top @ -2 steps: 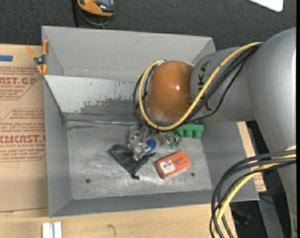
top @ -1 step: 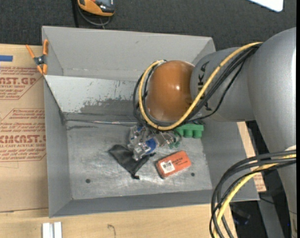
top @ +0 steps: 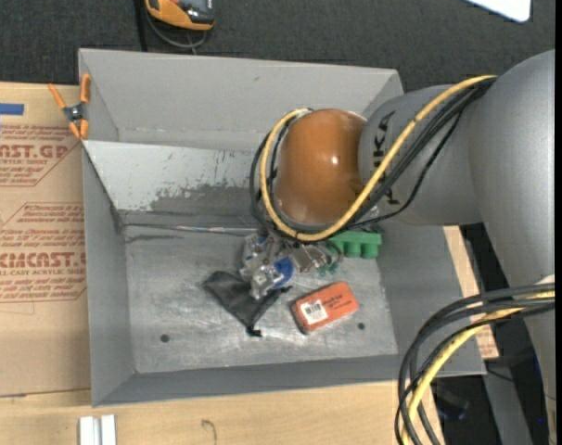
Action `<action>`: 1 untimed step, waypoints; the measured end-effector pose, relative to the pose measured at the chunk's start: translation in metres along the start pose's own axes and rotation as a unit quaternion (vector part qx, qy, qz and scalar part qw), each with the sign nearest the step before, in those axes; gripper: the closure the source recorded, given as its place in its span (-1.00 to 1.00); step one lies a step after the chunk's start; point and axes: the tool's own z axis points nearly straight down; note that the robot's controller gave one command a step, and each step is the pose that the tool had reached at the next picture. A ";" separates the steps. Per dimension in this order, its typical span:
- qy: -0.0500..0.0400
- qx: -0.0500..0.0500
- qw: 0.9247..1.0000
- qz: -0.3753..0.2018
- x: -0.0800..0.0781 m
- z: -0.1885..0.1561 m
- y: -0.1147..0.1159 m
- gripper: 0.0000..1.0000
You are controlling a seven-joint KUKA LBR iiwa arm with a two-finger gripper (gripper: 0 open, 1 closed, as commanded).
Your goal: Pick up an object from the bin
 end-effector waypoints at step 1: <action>-0.002 0.001 1.000 0.001 0.000 -0.047 0.003 1.00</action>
Offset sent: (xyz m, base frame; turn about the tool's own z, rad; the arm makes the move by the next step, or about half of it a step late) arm 0.0016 0.0114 0.0427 -0.0293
